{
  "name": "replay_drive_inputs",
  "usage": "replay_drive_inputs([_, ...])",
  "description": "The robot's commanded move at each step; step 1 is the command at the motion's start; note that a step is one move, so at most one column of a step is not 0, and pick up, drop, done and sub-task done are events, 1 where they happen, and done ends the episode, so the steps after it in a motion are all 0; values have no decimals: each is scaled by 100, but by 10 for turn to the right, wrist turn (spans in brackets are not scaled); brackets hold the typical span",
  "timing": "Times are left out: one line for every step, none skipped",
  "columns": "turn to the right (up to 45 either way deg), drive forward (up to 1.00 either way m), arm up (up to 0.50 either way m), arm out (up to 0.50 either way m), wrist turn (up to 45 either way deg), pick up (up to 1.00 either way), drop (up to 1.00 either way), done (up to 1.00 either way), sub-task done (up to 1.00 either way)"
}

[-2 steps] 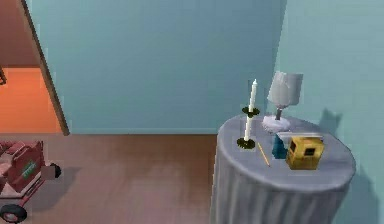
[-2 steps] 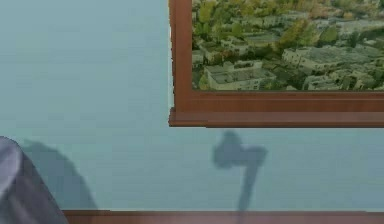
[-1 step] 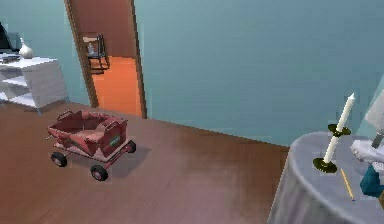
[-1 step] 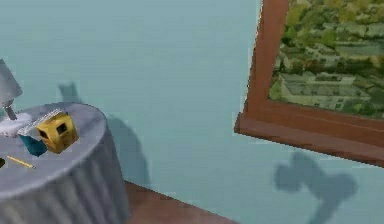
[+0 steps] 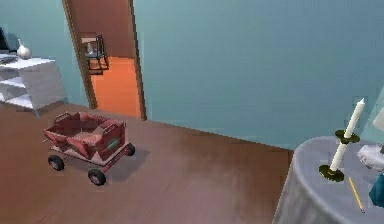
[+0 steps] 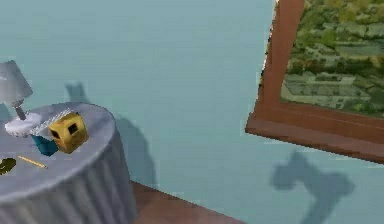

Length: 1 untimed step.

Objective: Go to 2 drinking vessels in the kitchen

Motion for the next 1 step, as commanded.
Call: replay_drive_inputs([-30,0,0,0,0,0,0,0,0])
